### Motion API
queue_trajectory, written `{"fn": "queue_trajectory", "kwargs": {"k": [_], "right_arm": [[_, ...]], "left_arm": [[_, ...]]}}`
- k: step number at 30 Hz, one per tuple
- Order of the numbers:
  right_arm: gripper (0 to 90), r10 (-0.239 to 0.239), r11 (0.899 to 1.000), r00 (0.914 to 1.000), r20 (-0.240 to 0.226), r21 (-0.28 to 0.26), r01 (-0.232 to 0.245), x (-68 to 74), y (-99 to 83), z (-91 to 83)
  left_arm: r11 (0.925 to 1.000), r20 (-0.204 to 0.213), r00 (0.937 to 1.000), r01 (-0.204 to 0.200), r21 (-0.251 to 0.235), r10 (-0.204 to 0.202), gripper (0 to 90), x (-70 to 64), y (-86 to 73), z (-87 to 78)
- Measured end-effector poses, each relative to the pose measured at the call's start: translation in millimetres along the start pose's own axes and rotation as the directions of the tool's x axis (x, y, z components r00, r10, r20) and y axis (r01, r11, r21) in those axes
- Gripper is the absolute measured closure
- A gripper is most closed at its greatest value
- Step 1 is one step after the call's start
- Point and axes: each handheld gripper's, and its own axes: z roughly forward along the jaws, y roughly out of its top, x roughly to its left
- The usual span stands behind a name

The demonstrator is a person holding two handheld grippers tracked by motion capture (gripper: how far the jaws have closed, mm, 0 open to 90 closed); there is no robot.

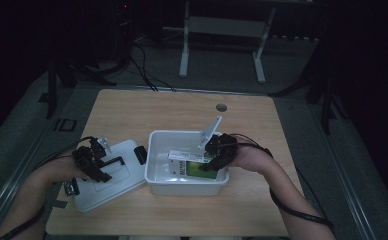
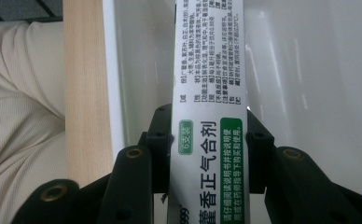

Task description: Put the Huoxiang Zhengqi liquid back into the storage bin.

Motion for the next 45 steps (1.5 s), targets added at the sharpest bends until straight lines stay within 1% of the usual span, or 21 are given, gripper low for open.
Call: {"fn": "queue_trajectory", "kwargs": {"k": [5, 6, 9, 13, 16, 21, 23, 25, 27, 31, 38, 39, 41, 45], "right_arm": [[63.6, 0.017, 1.0, 0.9998, -0.012, 0.018, -0.017, -2.8, -2.8, 10.6], [63.6, 0.012, 1.0, 0.9999, -0.012, 0.019, -0.011, -3.8, -3.2, 12.6], [63.6, 0.025, 0.999, 0.9996, -0.014, 0.037, -0.024, -6.1, -4.9, 20.4], [63.6, 0.025, 0.999, 0.9993, -0.028, 0.049, -0.024, -8.6, -6.2, 30.1], [63.6, 0.034, 0.998, 0.9988, -0.034, 0.062, -0.032, -9.6, -5.5, 36.3], [63.5, 0.038, 0.995, 0.9984, -0.042, 0.094, -0.034, -10.6, -4.7, 47.7], [63.5, 0.035, 0.994, 0.9988, -0.035, 0.106, -0.031, -10.7, -4.5, 51.8], [63.4, 0.036, 0.993, 0.9985, -0.04, 0.117, -0.031, -11.3, -4.7, 56.2], [63.4, 0.033, 0.993, 0.9986, -0.041, 0.117, -0.028, -11.5, -5.0, 59.2], [63.1, 0.034, 0.993, 0.9987, -0.039, 0.119, -0.029, -12.1, -4.2, 59.7], [59.4, 0.06, 0.992, 0.9975, -0.036, 0.115, -0.056, -13.1, -4.6, 59.0], [56.2, 0.064, 0.992, 0.9974, -0.034, 0.107, -0.06, -13.2, -4.5, 57.5], [54.3, 0.069, 0.994, 0.997, -0.035, 0.085, -0.066, -13.6, -3.8, 52.5], [49.2, 0.068, 0.996, 0.9976, -0.016, 0.054, -0.067, -13.0, -1.7, 41.2]], "left_arm": [[0.9999, -0.004, 1.0, 0.001, 0.011, -0.001, 33.7, 0.1, -0.4, 2.4], [0.9999, 0.0, 1.0, 0.006, 0.011, -0.006, 33.7, 0.1, -0.6, 3.1], [0.9999, 0.001, 1.0, 0.001, 0.012, -0.001, 33.7, 0.2, -0.7, 4.2], [1.0, 0.003, 1.0, 0.0, 0.009, 0.0, 33.7, 0.8, -0.7, 4.3], [0.9999, 0.005, 1.0, 0.003, 0.011, -0.003, 33.7, 1.0, -1.1, 5.9], [0.9999, 0.002, 1.0, 0.004, 0.013, -0.004, 33.7, 1.1, -1.1, 6.3], [0.9999, 0.001, 1.0, 0.002, 0.013, -0.002, 33.7, 0.9, -0.9, 6.0], [0.9999, -0.001, 1.0, 0.002, 0.013, -0.002, 33.7, 1.0, -0.9, 5.5], [0.9999, -0.001, 1.0, 0.003, 0.011, -0.003, 33.7, 0.8, -1.2, 5.5], [0.9999, -0.003, 1.0, 0.002, 0.014, -0.002, 33.7, 1.1, -1.7, 5.7], [0.9999, -0.003, 1.0, 0.001, 0.011, -0.001, 33.7, 0.0, -0.3, 5.1], [0.9999, -0.006, 1.0, -0.001, 0.012, 0.002, 33.7, 0.0, 0.1, 4.8], [0.9999, -0.007, 1.0, -0.002, 0.013, 0.002, 33.7, 0.0, 0.7, 4.2], [0.9999, -0.009, 0.9999, -0.006, 0.015, 0.006, 33.8, -1.3, 2.3, 4.5]]}}
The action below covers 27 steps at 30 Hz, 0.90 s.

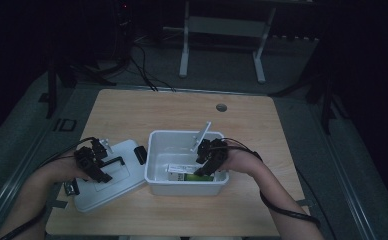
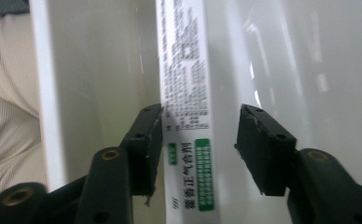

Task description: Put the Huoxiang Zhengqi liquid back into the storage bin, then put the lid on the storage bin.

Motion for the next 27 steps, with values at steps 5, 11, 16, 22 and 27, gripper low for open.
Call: {"fn": "queue_trajectory", "kwargs": {"k": [5, 11, 16, 22, 27], "right_arm": [[45.9, 0.018, 0.998, 0.9995, 0.026, -0.056, -0.017, -0.2, -2.5, -20.0], [33.2, 0.065, 0.99, 0.9963, 0.055, -0.126, -0.058, -4.5, -16.3, -42.4], [21.0, 0.124, 0.976, 0.9889, 0.081, -0.189, -0.107, -9.8, -35.8, -64.3], [14.0, 0.192, 0.96, 0.9735, 0.124, -0.229, -0.16, -17.6, -67.9, -84.2], [14.0, 0.231, 0.947, 0.9589, 0.164, -0.263, -0.183, -21.8, -92.2, -92.0]], "left_arm": [[1.0, 0.004, 1.0, 0.001, 0.001, -0.001, 34.5, -0.2, 1.2, -0.1], [1.0, 0.0, 1.0, 0.008, 0.0, -0.008, 34.7, 0.4, 3.1, 0.1], [0.9999, -0.011, 0.9998, 0.015, 0.003, -0.015, 34.6, 3.4, 4.2, 1.3], [0.9998, -0.026, 0.9996, 0.014, 0.016, -0.014, 35.0, 5.6, 4.8, 3.5], [0.9999, -0.03, 0.9995, 0.008, 0.009, -0.008, 42.6, 6.1, 7.0, 2.7]]}}
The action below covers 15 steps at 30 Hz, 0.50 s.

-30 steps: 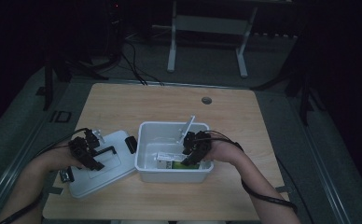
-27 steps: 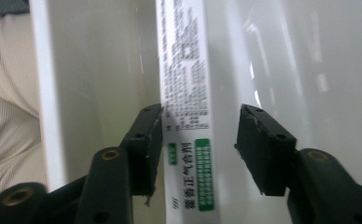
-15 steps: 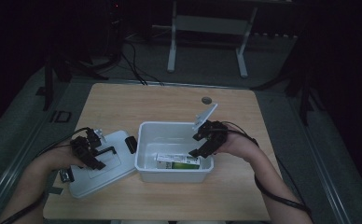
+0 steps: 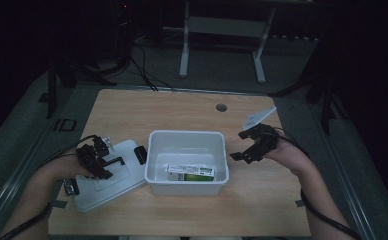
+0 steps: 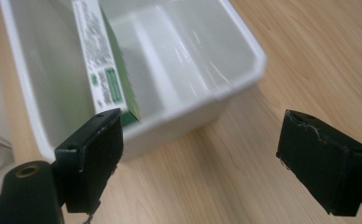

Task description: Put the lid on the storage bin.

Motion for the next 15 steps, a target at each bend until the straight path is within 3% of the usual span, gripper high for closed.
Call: {"fn": "queue_trajectory", "kwargs": {"k": [4, 9, 15], "right_arm": [[14.0, 0.049, 0.999, 0.997, 0.059, 0.01, -0.05, -13.7, -28.3, -6.3], [14.2, 0.112, 0.994, 0.9909, 0.075, 0.0, -0.112, -23.0, -53.9, -6.9], [14.4, 0.154, 0.987, 0.9857, 0.07, 0.039, -0.157, -28.9, -85.3, 7.0]], "left_arm": [[0.9999, -0.009, 1.0, -0.002, 0.011, 0.002, 49.7, 0.5, 3.0, 1.0], [0.9997, -0.017, 0.9998, -0.011, 0.021, 0.011, 56.3, 1.8, 3.8, 2.0], [0.9991, -0.011, 0.9998, -0.018, 0.038, 0.018, 64.1, 4.0, 6.0, 4.8]]}}
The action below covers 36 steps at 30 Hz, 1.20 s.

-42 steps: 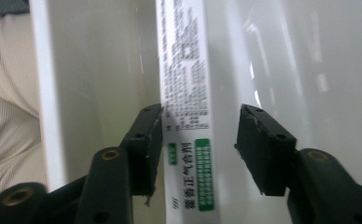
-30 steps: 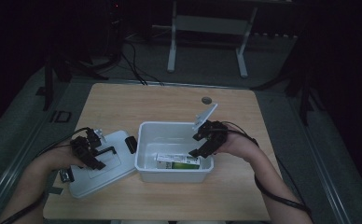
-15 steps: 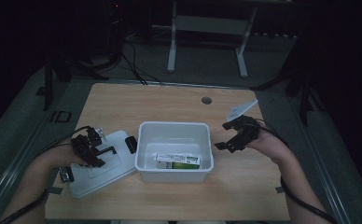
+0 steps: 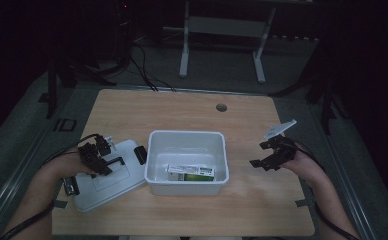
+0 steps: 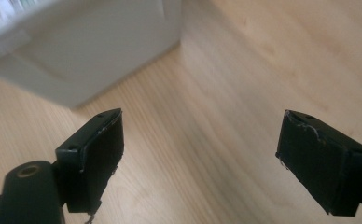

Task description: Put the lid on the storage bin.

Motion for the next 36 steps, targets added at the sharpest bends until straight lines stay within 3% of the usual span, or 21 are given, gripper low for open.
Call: {"fn": "queue_trajectory", "kwargs": {"k": [7, 11, 22, 30, 36], "right_arm": [[14.6, 0.024, 0.997, 0.9997, 0.002, 0.067, -0.024, -1.8, -20.1, 25.3], [14.6, 0.03, 0.997, 0.9995, -0.007, 0.077, -0.029, -0.5, -24.8, 35.1], [14.6, 0.044, 0.996, 0.9989, -0.017, 0.072, -0.043, 2.6, -31.4, 44.3], [14.6, 0.041, 0.997, 0.9991, -0.013, 0.058, -0.04, 4.9, -30.9, 44.3], [14.6, 0.039, 0.998, 0.9992, -0.009, 0.05, -0.038, 4.6, -32.7, 43.0]], "left_arm": [[1.0, 0.006, 1.0, -0.004, 0.003, 0.004, 79.2, 2.6, 3.6, -3.4], [0.9997, -0.007, 0.9999, -0.015, 0.018, 0.015, 82.9, 3.7, 4.1, -4.8], [0.9999, 0.011, 0.9999, -0.005, 0.013, 0.005, 83.7, 6.2, -4.2, -19.4], [0.9993, 0.044, 0.9983, -0.038, 0.001, 0.038, 83.8, 2.6, -14.9, -34.9], [0.9979, 0.037, 0.9973, -0.064, 0.003, 0.064, 83.8, -2.5, -15.8, -52.3]]}}
